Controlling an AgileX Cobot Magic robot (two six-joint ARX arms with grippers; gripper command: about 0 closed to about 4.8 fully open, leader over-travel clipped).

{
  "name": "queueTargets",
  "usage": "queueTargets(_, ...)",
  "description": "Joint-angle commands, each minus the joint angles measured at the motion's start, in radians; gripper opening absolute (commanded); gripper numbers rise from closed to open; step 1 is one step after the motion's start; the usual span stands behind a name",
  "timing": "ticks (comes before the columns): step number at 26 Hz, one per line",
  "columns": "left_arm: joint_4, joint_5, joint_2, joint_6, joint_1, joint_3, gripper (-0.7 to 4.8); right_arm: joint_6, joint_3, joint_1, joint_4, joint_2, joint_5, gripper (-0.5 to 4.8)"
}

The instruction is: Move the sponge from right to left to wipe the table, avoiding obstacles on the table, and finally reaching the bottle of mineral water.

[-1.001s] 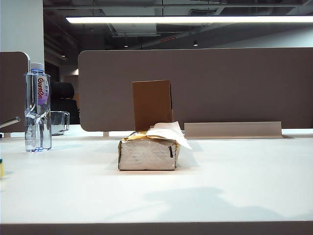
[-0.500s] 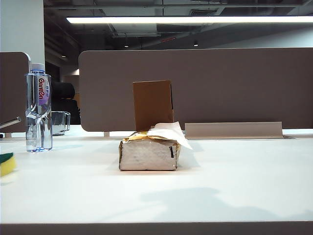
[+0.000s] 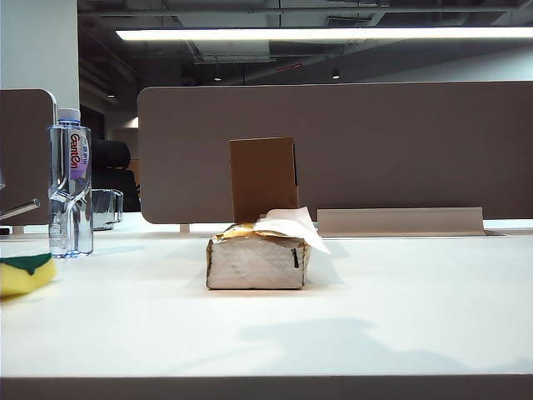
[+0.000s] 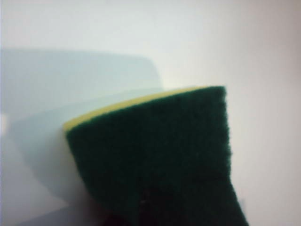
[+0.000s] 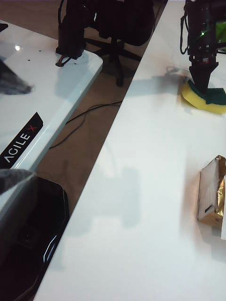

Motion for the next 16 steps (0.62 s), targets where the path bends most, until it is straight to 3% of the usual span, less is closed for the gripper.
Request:
queueTargets(1,0.042,-0.116,0.073,-0.003,0.002,0.076,-0.06,0.014,0.005,0.000,0.017,0.000,-0.006,2.06)
queueTargets(11,0.027,-0.157,0.278,-0.023,0.002,0.314,-0.06,0.014,0.005,0.000,0.016,0.000,-0.040,2.06)
queueTargets(16,0.044,-0.161,0.293,-0.023,0.002,0.332,-0.06,0.014,0.005,0.000,0.016,0.000,-0.040,2.06)
